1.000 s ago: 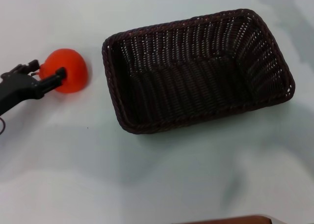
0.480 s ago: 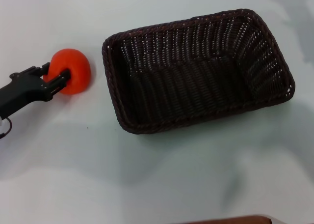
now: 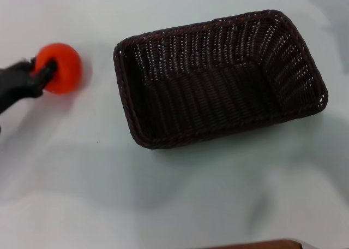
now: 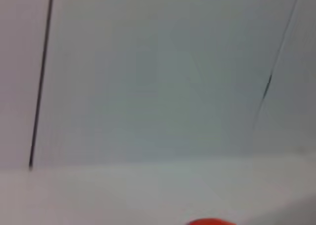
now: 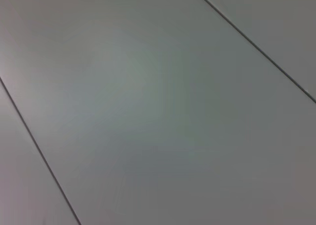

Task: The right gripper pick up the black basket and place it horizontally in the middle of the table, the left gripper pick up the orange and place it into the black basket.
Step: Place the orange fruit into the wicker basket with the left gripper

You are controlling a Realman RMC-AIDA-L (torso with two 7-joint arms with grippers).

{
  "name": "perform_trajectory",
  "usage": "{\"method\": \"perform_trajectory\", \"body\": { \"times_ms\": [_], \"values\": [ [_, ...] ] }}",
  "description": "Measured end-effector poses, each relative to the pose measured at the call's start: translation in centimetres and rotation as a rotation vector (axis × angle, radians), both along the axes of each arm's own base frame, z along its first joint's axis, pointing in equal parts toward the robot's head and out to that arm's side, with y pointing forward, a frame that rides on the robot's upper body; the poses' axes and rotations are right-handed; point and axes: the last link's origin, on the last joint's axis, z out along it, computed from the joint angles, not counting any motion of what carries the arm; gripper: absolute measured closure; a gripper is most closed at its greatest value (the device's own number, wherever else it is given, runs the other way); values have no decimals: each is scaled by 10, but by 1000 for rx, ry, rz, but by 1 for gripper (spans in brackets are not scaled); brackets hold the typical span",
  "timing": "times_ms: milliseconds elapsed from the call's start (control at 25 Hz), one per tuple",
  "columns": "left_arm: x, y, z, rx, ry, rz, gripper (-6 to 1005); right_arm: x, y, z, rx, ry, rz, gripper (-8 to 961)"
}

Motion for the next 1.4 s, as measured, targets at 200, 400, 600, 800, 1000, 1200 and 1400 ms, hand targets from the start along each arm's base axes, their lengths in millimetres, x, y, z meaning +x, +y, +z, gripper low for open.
{"method": "perform_trajectory", "body": {
  "times_ms": [200,400,600,800,1000,1200,1400],
  "values": [
    [15,-6,24,100,-81,-96,687,1,-1,1,8,3,-1,219],
    [40,-14,40,152,-172,-237,730,-2,1,1,8,6,10,219],
    [76,-17,31,155,-246,-379,756,-6,5,-2,2,18,24,220],
    [113,-13,-8,71,-219,-497,790,-9,6,-5,2,22,35,220],
    [129,-5,-47,-65,-186,-504,830,-10,5,-8,-2,33,39,219],
    [131,-6,-61,-95,-184,-497,787,-11,3,-14,-12,25,38,219],
    [123,-11,-57,-18,-172,-497,611,-11,2,-21,19,-25,10,220]
  ]
}}
